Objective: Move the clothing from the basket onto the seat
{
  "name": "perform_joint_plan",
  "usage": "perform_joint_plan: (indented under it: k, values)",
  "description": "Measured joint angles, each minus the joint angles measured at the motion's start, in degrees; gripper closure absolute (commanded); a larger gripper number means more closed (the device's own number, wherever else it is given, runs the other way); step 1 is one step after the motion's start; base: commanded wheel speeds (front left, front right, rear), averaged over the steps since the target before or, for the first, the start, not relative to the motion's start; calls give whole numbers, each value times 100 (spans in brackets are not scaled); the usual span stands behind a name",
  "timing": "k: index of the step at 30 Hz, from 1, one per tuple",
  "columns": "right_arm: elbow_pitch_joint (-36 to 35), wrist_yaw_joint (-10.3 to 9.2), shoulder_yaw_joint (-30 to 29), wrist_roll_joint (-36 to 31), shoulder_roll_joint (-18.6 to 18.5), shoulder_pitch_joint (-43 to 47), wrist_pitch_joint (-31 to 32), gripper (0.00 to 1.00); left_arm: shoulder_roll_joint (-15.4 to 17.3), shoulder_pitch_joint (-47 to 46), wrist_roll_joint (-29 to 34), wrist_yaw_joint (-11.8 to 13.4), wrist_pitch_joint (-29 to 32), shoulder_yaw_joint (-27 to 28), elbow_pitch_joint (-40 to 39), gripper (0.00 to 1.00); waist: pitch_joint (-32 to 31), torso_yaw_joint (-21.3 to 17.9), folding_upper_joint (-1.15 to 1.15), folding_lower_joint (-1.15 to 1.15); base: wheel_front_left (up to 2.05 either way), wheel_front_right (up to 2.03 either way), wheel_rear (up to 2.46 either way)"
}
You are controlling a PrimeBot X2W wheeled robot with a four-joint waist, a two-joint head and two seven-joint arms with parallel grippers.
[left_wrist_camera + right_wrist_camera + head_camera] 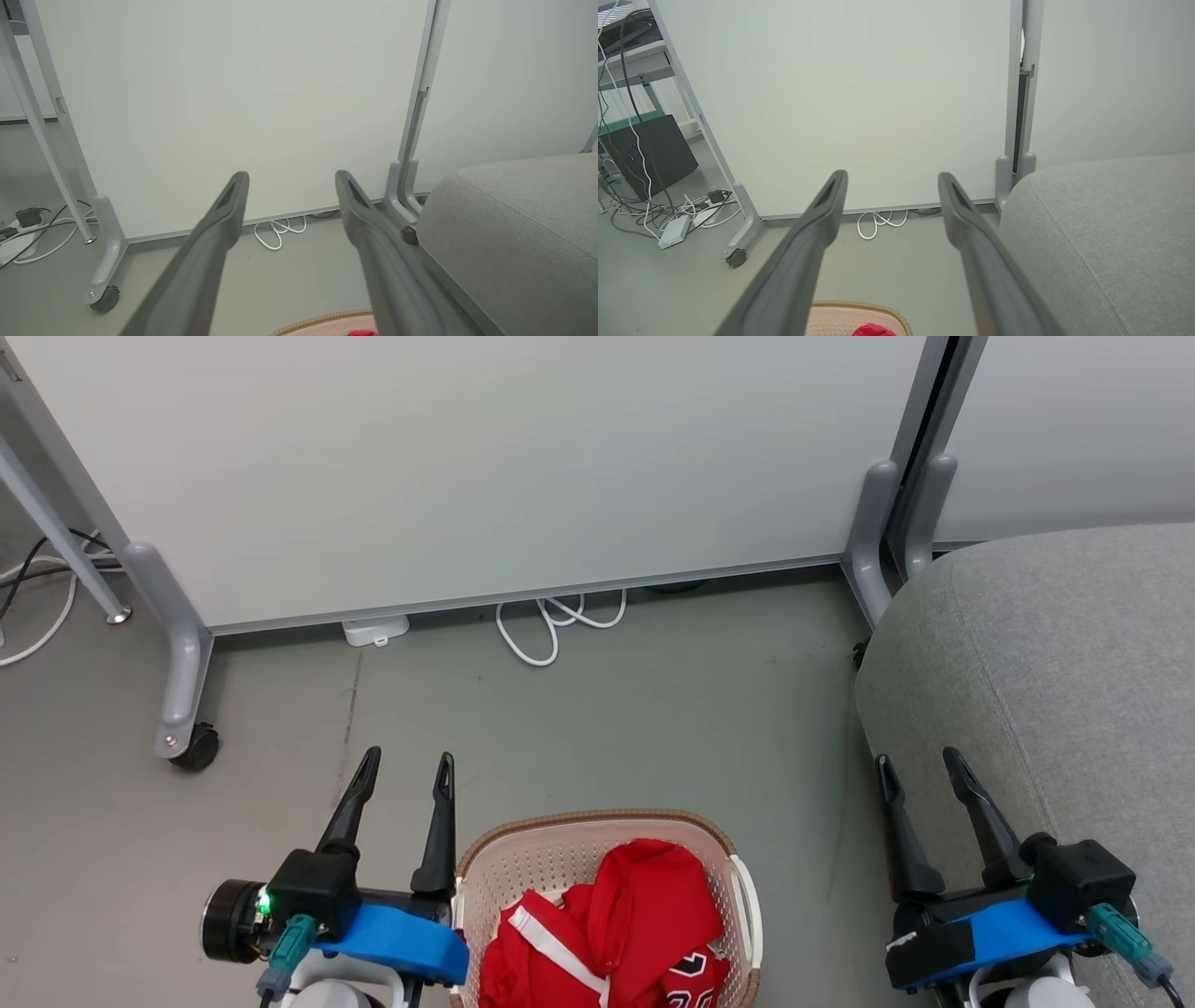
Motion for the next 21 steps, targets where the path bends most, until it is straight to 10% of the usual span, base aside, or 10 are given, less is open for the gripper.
perform_joint_plan:
  k: [21]
  values:
    - [-190, 0, 27, 94, -4, -675, -1, 0, 580, -2043, 445, -213, -7, -1524, 1650, 0, 1232, -395, 0, 0, 0, 0, 0]
